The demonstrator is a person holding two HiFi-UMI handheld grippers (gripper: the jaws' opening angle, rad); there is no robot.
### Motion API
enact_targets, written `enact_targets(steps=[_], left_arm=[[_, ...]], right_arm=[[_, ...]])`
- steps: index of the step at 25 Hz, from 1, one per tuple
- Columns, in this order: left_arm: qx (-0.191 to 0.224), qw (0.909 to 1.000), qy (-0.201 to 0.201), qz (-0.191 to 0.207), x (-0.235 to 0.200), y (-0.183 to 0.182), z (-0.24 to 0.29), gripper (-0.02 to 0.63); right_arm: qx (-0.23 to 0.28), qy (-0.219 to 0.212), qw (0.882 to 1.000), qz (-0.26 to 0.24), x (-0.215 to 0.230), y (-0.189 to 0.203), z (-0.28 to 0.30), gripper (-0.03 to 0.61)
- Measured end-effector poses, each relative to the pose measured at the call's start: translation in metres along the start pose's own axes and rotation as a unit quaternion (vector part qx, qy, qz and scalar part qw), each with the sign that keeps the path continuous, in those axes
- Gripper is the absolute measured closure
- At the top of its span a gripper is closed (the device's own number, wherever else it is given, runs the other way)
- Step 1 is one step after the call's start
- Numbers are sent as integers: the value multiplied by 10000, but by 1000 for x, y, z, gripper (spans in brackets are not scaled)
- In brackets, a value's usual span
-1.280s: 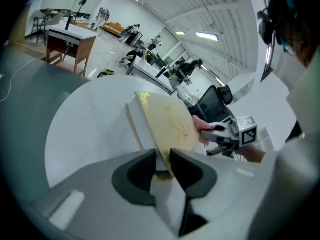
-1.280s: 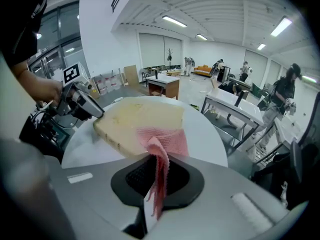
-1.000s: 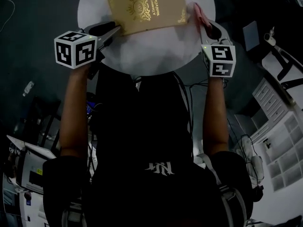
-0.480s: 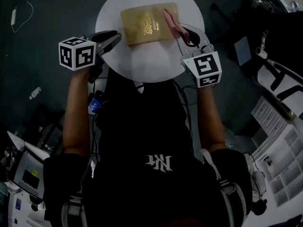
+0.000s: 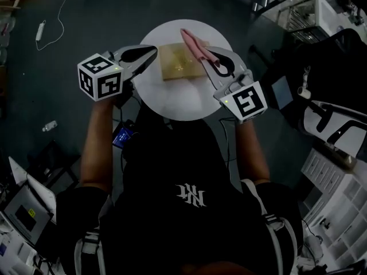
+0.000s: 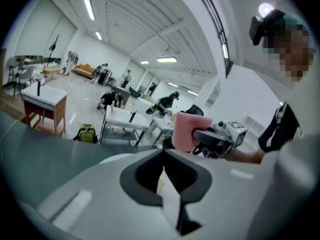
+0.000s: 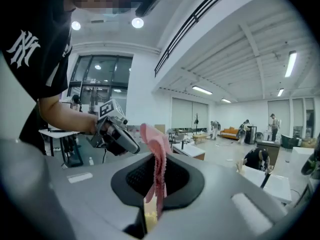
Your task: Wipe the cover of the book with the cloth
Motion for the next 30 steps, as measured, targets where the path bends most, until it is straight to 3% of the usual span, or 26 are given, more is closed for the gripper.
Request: enact_targets(steps=[7, 13, 19, 24, 30], left_arm=[[1033, 9892, 213, 1015, 53, -66, -60, 611], [1459, 9761, 217, 1598, 78, -83, -122, 611], [2008, 9591, 557, 1917, 94, -62, -196, 611], [2480, 9491, 662, 1824, 111, -33, -255, 611], [2672, 9421, 828, 1851, 123, 14, -304, 611]], right_arm=[[1052, -371, 9918, 617, 1, -80, -32, 565], [1150, -498, 9902, 610, -25, -99, -48, 565], [1840, -530, 9782, 811, -93, -119, -73, 565], [2429, -94, 9642, 1064, -152, -139, -110, 565], [2524, 325, 9626, 933, -238, -140, -135, 565]])
Point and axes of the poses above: the fingertips, and each gripper's own axes: z forward along the fingers, x to its right, y out of its underside, the point moved 1 cm from there along -z, backward along the fingers, and after that the axes turned 10 degrees about -y, right-handed, at the moved point
